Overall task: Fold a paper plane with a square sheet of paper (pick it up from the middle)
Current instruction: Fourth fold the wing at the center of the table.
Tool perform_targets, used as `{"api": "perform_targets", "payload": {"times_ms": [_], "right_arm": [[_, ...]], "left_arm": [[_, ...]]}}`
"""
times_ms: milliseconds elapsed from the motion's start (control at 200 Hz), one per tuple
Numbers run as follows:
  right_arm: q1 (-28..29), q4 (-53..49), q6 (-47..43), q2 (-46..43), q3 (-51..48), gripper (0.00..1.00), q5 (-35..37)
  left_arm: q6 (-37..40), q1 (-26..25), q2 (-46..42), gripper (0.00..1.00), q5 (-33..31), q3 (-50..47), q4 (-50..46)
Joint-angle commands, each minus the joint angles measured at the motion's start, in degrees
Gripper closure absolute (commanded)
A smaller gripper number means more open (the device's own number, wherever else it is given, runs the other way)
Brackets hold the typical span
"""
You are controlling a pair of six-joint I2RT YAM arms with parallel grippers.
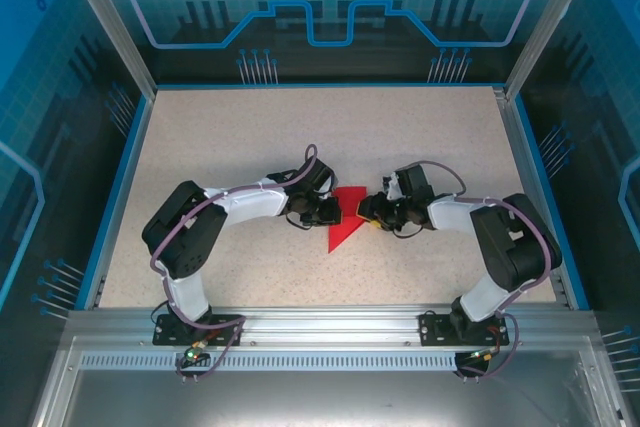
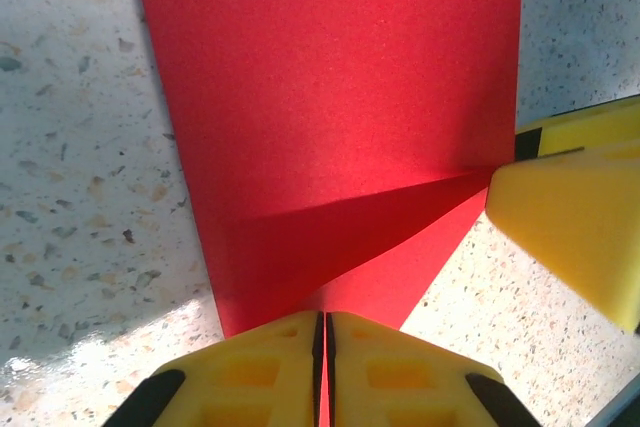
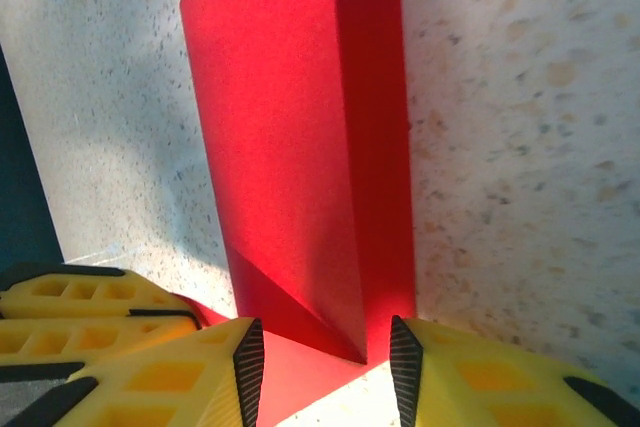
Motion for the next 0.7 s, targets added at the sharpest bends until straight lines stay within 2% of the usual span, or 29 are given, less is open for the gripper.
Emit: {"api": "perform_targets", "payload": {"times_ms": [0,125,245,445,590,695], "right_arm": [[1.52,3.03,-0.24,1.23,0.56,0.59,-3.28],[2.73,3.67,-1.09,1.51,0.82,0.60,-3.29],[3.06,3.24,-1.98,2.13,0.89,0.66,-3.06],[3.59,1.16,-4.25,3.50,2.29,0.76,-2.75],[4.31,0.32,-4.29,4.32,3.75,0.81,-3.00],[4.69,0.04,-2.94,4.36,4.01,0.85,-2.04]], "left_arm": [[1.30,0.38,0.53,0.88,-0.83,0.41,-1.12],[1.24,0.38,0.72,0.88,-0.90,0.56,-1.12],[0.84,0.42,-0.08,0.86,-0.65,0.06,-0.71],[-0.15,-0.03,-5.11,0.76,-0.19,-3.53,0.53],[-0.26,-2.92,-8.64,0.68,-3.45,-6.65,0.38],[-0.17,-6.33,-9.26,0.63,-8.10,-7.18,-0.86]]}}
